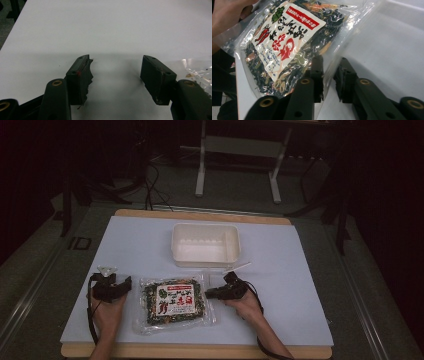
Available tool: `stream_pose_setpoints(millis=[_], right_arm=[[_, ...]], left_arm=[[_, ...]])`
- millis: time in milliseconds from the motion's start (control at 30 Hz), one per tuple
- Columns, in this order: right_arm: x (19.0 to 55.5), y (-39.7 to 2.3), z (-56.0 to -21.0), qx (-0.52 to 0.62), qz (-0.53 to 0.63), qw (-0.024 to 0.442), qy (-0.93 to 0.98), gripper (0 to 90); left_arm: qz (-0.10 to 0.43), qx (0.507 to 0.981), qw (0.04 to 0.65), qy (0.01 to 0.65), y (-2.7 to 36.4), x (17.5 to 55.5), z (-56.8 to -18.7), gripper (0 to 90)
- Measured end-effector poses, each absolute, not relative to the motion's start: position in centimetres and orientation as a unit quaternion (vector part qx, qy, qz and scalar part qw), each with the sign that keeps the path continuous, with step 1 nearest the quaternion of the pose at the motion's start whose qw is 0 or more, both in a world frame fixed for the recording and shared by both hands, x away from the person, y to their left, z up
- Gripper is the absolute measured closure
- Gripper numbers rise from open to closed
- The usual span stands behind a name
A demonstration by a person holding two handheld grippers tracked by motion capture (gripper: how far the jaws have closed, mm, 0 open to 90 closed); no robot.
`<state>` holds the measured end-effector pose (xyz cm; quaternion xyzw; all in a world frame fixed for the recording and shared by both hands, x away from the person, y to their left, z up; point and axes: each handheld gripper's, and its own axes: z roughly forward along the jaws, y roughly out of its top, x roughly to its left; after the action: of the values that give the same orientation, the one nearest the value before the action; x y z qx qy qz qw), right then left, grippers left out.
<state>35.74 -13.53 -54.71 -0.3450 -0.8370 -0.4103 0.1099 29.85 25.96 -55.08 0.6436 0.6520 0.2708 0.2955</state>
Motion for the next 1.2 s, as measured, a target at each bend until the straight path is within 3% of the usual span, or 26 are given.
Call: stream_pose_setpoints(millis=[333,967,1200], right_arm=[[36.0,-12.9,-53.7,-0.355,-0.399,0.096,-0.84,87.6],[36.0,-13.6,-49.1,-0.31,-0.396,0.046,-0.863,87.7],[36.1,-13.7,-47.2,-0.289,-0.385,0.027,-0.876,87.8]], left_arm=[[0.27,0.643,0.297,0.652,26.0,29.8,-55.1,41.2],[0.279,0.642,0.307,0.645,25.9,29.7,-55.0,41.0],[0.293,0.644,0.31,0.635,25.7,29.6,-54.9,37.1]])
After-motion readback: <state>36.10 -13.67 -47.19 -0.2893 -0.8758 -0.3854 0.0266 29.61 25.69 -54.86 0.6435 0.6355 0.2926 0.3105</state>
